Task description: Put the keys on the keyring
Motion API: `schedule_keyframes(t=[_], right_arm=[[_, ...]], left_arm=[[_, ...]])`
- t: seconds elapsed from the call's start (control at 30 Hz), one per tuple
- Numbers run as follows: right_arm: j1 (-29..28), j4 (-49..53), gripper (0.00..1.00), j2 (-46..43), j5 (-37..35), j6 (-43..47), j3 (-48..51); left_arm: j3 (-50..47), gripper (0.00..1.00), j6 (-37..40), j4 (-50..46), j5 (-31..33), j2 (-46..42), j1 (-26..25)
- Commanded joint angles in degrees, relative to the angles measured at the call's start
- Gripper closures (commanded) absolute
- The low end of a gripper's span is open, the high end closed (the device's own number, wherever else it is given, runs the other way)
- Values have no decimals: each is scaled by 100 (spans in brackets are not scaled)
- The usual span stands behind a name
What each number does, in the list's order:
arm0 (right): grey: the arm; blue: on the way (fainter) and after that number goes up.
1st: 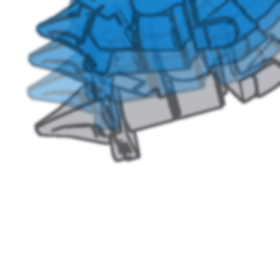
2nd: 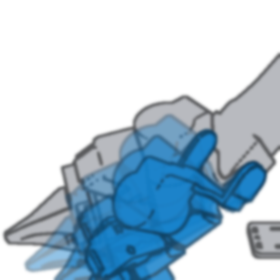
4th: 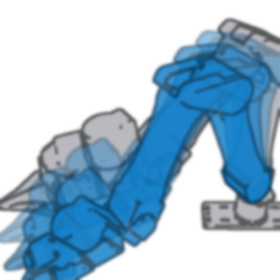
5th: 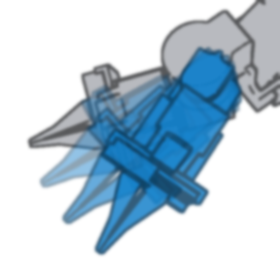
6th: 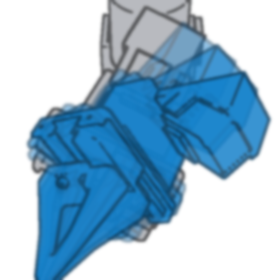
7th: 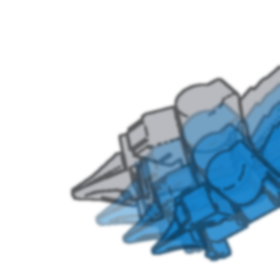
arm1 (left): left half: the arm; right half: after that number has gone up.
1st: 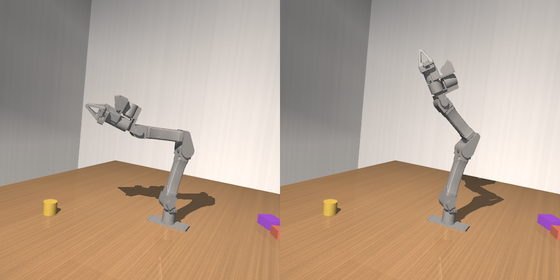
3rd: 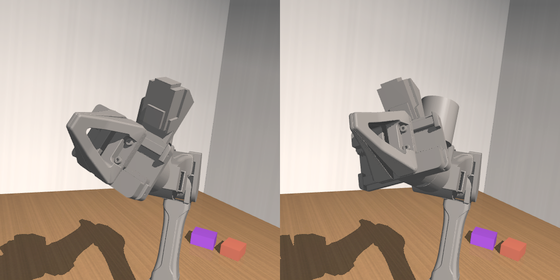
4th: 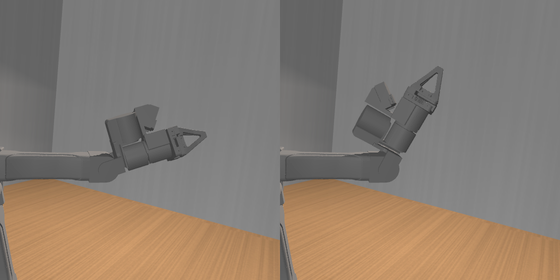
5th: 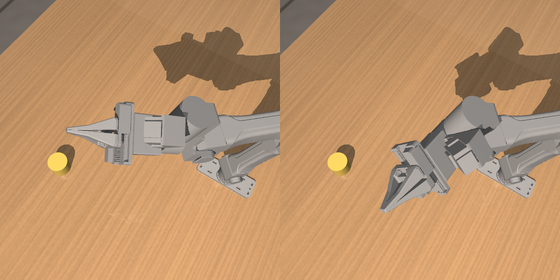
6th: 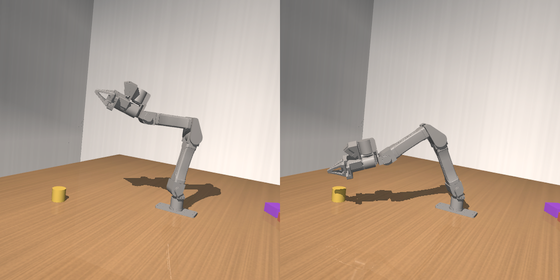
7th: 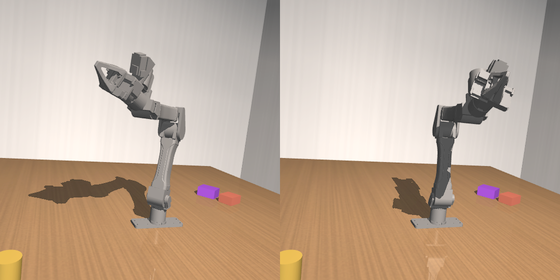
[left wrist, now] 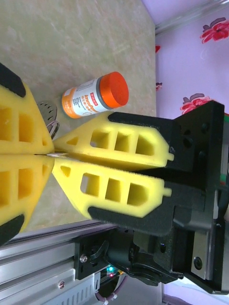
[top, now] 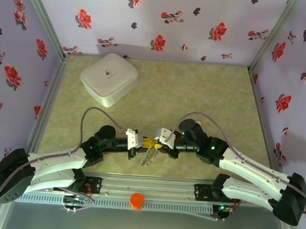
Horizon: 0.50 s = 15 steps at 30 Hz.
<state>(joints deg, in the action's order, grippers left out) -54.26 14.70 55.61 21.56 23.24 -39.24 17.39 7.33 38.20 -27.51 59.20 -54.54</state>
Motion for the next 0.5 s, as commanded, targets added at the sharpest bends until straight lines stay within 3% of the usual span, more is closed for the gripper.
schedule_keyframes(t=[0.0,0.1,0.17,0.2,0.47], right_arm=[[25,-86,95,5,193,-101,24],[29,6,100,12,199,-69,-28],[29,111,100,27,173,-29,-107],[29,170,100,45,178,-9,-166],[-96,1324,100,498,-116,520,-898]], left_arm=[[9,100,-89,415,-58,-29,-30],[14,100,-27,305,-31,-30,-28],[60,82,41,83,66,-40,-28],[126,80,132,-150,106,-40,-29],[737,89,644,-1765,473,-122,-62]])
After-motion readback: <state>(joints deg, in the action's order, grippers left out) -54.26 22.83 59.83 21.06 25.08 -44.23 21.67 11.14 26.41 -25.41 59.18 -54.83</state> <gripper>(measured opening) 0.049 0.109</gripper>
